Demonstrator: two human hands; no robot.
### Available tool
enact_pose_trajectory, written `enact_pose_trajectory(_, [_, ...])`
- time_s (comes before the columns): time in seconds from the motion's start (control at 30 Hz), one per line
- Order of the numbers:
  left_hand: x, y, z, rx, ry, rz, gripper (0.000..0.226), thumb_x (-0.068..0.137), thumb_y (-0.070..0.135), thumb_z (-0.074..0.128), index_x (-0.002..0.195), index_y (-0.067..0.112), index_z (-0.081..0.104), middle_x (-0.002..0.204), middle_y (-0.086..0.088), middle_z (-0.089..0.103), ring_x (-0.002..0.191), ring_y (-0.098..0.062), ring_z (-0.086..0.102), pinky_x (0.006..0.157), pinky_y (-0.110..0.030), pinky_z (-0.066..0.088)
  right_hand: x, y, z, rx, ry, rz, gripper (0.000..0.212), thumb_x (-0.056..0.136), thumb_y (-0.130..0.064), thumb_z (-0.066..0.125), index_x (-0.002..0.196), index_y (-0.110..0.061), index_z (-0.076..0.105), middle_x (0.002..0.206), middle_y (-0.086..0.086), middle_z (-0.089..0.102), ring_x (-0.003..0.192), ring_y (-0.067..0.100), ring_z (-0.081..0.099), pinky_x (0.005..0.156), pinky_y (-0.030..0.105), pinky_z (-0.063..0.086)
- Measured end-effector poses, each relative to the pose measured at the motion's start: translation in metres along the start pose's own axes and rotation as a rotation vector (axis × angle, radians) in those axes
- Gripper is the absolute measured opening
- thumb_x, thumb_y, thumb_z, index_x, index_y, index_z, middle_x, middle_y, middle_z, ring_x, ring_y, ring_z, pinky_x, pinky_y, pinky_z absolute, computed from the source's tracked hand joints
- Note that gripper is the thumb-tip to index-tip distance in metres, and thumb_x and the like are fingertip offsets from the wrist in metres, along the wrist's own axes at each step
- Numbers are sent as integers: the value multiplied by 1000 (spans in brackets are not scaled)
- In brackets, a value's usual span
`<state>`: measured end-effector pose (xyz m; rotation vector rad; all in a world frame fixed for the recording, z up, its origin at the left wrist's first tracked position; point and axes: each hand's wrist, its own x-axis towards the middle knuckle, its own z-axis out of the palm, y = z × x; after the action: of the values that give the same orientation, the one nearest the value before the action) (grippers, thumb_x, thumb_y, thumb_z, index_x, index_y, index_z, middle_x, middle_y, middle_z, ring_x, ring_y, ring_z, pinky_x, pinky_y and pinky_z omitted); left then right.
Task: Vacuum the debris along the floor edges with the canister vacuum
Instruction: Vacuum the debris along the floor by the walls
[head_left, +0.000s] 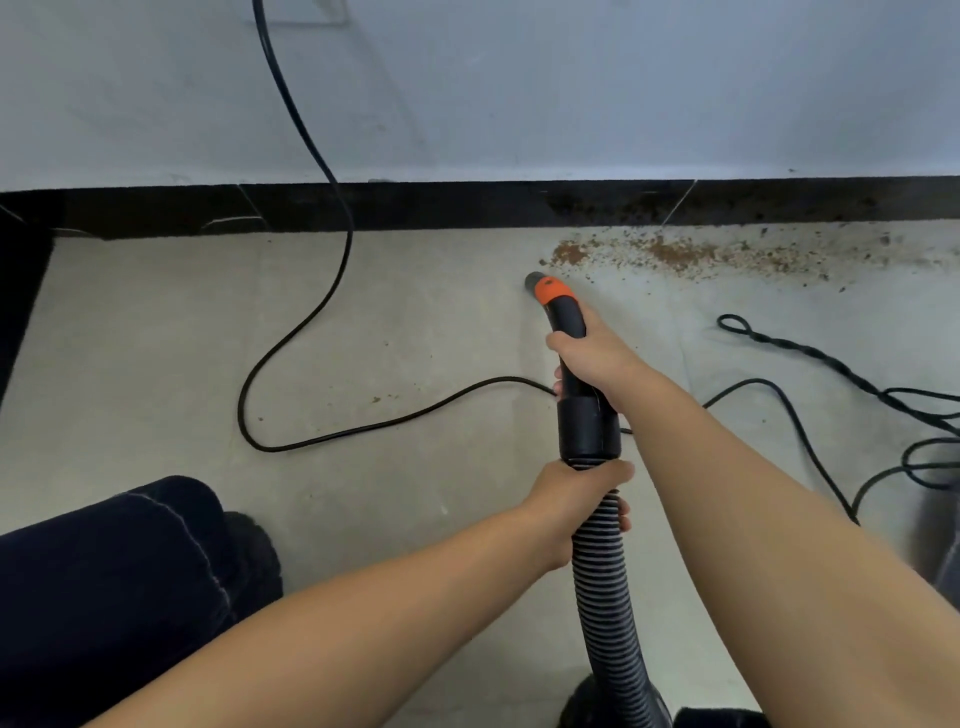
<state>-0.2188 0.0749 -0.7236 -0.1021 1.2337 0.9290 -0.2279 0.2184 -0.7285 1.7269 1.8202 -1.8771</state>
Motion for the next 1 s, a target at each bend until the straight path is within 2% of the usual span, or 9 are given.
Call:
enact_pose_trajectory(0.03, [-1, -5, 4, 3, -6, -7, 19, 85, 17, 67, 97, 6, 57, 63, -6, 61, 49, -15, 60, 52, -24, 53, -4, 4, -3, 0, -2, 1, 54, 92, -16, 48, 139, -36, 32, 76, 11, 55, 56, 24, 58, 62, 40, 59])
enact_pose_trajectory(0.17, [1, -18, 25, -29, 9, -6, 20, 85, 14, 68, 99, 4, 58, 58, -5, 59, 43, -14, 57, 50, -23, 51, -16, 15, -18, -15, 9, 15, 52, 94, -15, 49, 140, -35, 32, 83, 10, 54, 59, 22, 57, 51, 30, 54])
enact_pose_trajectory(0.33, [0, -19, 40, 93, -64, -64, 19, 85, 14, 67, 98, 5, 57, 64, -7, 59, 48, -15, 57, 49, -22, 51, -26, 30, -46, 67, 140, 64, 51, 96, -14, 48, 142, -27, 30, 92, 12, 51, 64, 24, 55, 49, 30, 53])
enact_pose_trajectory(0.53, [7, -2, 47, 217, -122, -109, 17, 86, 15, 66, 95, 8, 54, 68, -6, 59, 54, -16, 59, 50, -23, 51, -17, 39, -69, 166, 260, 105, 43, 94, -14, 49, 133, -23, 35, 88, 13, 51, 57, 24, 56, 56, 35, 55])
enact_pose_trajectory(0.67, [10, 18, 49, 281, -136, -136, 18, 87, 18, 67, 96, 8, 55, 70, -6, 61, 56, -16, 60, 50, -22, 52, -5, 31, -78, 177, 308, 120, 41, 92, -14, 49, 131, -21, 36, 84, 12, 52, 53, 24, 57, 53, 34, 54])
enact_pose_trajectory(0.8, [11, 36, 40, 374, -119, -190, 16, 89, 18, 64, 96, 8, 52, 70, -6, 59, 56, -16, 59, 41, -20, 51, 1, 24, -68, 157, 345, 112, 43, 91, -14, 48, 131, -22, 35, 87, 11, 51, 52, 23, 58, 60, 39, 57])
enact_pose_trajectory(0.87, [9, 42, 34, 430, -109, -225, 13, 89, 17, 63, 91, 9, 52, 70, -5, 59, 58, -17, 59, 50, -23, 54, 2, 19, -59, 152, 325, 108, 44, 92, -14, 47, 133, -23, 33, 88, 12, 52, 52, 24, 58, 55, 35, 54])
enact_pose_trajectory(0.93, [6, 45, 28, 461, -104, -250, 13, 88, 18, 63, 89, 10, 52, 71, -5, 61, 62, -17, 61, 68, -31, 56, 2, 13, -51, 149, 275, 104, 45, 93, -14, 47, 134, -24, 32, 90, 13, 52, 54, 24, 58, 50, 32, 52])
enact_pose_trajectory(1.0, [0, 49, 22, 456, -109, -262, 14, 88, 18, 63, 91, 11, 52, 70, -5, 62, 64, -18, 62, 73, -33, 55, 1, 5, -46, 141, 220, 111, 43, 94, -15, 47, 133, -23, 33, 90, 14, 54, 54, 23, 59, 48, 30, 52])
